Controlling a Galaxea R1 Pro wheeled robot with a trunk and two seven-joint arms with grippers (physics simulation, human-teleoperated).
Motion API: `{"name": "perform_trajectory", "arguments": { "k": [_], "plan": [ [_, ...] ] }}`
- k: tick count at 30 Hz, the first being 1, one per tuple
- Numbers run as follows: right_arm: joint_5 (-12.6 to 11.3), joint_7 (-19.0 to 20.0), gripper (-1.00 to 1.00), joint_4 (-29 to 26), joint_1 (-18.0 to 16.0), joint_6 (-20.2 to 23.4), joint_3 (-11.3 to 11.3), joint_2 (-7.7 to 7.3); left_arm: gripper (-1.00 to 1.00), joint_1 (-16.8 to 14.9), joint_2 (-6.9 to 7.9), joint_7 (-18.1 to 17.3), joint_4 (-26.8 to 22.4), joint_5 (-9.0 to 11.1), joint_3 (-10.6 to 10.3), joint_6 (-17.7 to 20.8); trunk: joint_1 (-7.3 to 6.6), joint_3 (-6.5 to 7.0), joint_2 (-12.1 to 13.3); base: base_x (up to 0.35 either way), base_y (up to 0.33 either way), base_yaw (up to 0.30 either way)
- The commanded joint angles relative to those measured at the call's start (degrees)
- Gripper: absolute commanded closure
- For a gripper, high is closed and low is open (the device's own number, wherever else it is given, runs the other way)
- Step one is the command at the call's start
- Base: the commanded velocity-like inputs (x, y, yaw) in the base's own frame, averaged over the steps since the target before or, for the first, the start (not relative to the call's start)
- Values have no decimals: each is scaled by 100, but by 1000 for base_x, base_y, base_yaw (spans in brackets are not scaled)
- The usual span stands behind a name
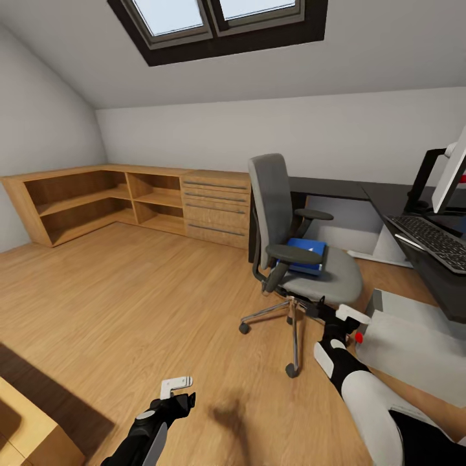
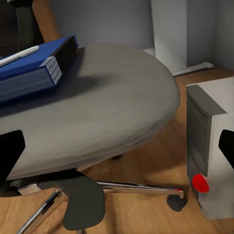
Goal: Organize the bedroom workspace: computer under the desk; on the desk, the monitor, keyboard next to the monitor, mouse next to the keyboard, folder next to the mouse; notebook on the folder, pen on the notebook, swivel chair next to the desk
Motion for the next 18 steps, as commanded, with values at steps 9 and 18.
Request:
{"name": "perform_trajectory", "arguments": {
  "k": [9,18],
  "plan": [
    [5,-21,-100,6,-4,-80,-3,101,-100,-1,-3,24,-10,60,7,31,-1,-6,-2,0,0,-12],
    [5,-27,-100,6,-4,-83,4,146,-100,-1,-3,24,-10,60,7,31,-1,-18,-2,0,0,-188]
  ]
}}
